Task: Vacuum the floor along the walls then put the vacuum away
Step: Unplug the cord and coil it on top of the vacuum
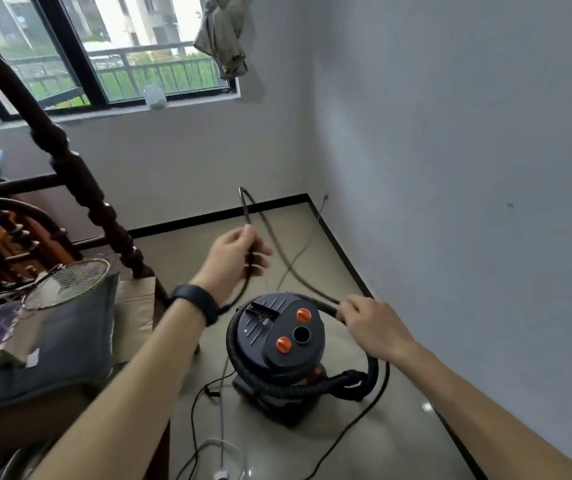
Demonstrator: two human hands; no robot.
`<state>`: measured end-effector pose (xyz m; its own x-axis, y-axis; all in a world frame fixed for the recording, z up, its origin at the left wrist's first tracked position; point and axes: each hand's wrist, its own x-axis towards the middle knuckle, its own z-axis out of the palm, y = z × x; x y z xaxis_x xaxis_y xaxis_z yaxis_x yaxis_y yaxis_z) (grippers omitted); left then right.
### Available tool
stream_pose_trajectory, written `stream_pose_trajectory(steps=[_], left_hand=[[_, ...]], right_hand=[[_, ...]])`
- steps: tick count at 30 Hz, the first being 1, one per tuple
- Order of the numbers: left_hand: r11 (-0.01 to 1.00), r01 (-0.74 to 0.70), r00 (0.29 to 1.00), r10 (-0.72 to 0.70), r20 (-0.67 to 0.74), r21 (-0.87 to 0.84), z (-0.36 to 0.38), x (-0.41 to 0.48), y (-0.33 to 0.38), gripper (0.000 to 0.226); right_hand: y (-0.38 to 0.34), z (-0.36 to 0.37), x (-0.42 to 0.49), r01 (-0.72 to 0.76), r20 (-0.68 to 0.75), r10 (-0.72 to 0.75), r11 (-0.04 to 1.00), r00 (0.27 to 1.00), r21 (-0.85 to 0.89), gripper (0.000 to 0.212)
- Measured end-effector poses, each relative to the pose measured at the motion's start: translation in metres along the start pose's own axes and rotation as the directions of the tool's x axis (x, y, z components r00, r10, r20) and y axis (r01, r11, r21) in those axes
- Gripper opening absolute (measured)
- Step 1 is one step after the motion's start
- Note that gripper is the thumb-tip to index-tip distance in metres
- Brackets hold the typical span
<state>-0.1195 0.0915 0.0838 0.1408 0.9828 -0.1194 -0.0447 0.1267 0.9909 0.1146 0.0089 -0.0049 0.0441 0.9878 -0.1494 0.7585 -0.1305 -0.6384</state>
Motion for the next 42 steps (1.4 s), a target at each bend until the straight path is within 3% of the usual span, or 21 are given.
stream_pose_trajectory(steps=[3,6,8,10,12,16,19,23,27,29,31,35,38,40,42], left_hand=[[0.985,-0.074,0.992,0.056,0.113,0.157,0.033,-0.009,-0.019,0.028],[0.901,-0.211,0.977,0.177,0.123,0.378,0.047,-0.019,-0.029,0.031],[0.833,-0.272,0.962,0.236,0.136,0.482,0.049,-0.026,-0.033,0.034],[0.695,-0.338,0.939,0.298,0.174,0.635,0.051,-0.031,-0.032,0.038],[0.676,-0.346,0.938,0.264,0.224,0.651,0.047,-0.031,-0.023,0.044],[0.895,-0.118,0.978,0.029,0.208,0.430,0.018,-0.023,0.000,0.052],[0.997,0.058,0.995,-0.062,0.081,0.049,-0.011,-0.018,0.004,0.045],[0.917,0.149,0.975,-0.198,-0.100,-0.369,-0.059,-0.006,0.009,0.049],[0.844,0.127,0.965,-0.227,-0.134,-0.521,-0.088,-0.007,-0.001,0.046],[0.896,0.116,0.965,-0.204,-0.167,-0.428,-0.081,-0.010,-0.016,0.043],[0.957,0.112,0.971,-0.162,-0.175,-0.268,-0.063,-0.014,-0.032,0.040],[0.998,0.018,1.000,-0.017,-0.018,0.063,-0.017,-0.031,-0.056,0.040],[0.948,-0.106,0.990,0.072,0.123,0.300,0.017,-0.046,-0.070,0.038],[0.903,-0.176,0.982,0.135,0.130,0.392,0.030,-0.052,-0.075,0.038],[0.921,-0.178,0.980,0.134,0.147,0.347,0.031,-0.054,-0.074,0.042]], right_hand=[[-0.049,-0.011,-0.008,0.197,0.084,-0.190,0.976,0.978,-0.093,0.037],[-0.072,-0.034,-0.014,0.264,-0.063,-0.258,0.956,0.964,0.124,0.010],[-0.074,-0.051,-0.015,0.287,-0.127,-0.262,0.921,0.957,0.265,0.019],[-0.070,-0.061,-0.013,0.306,-0.083,-0.295,0.908,0.952,0.287,0.025],[-0.061,-0.068,-0.009,0.299,-0.007,-0.311,0.909,0.950,0.290,0.021],[-0.025,-0.076,-0.005,0.136,0.155,-0.246,0.850,0.957,0.508,0.051],[0.014,-0.067,-0.006,-0.027,0.199,-0.135,0.760,0.971,0.650,0.051],[0.069,-0.027,-0.012,-0.213,0.194,0.116,0.763,0.974,0.611,0.053],[0.100,0.010,-0.019,-0.251,-0.042,0.305,0.846,0.951,0.471,0.062],[0.099,0.023,-0.023,-0.287,-0.156,0.346,0.907,0.925,0.309,0.060],[0.080,0.031,-0.026,-0.266,-0.213,0.297,0.950,0.931,0.162,0.057],[0.002,0.031,-0.033,0.013,-0.025,-0.018,0.986,1.000,-0.166,0.044],[-0.054,0.018,-0.037,0.205,0.055,-0.202,0.977,0.978,-0.058,0.023],[-0.074,0.001,-0.036,0.273,-0.021,-0.272,0.961,0.962,0.044,0.006],[-0.075,-0.020,-0.029,0.281,-0.084,-0.272,0.953,0.959,0.116,0.023]])
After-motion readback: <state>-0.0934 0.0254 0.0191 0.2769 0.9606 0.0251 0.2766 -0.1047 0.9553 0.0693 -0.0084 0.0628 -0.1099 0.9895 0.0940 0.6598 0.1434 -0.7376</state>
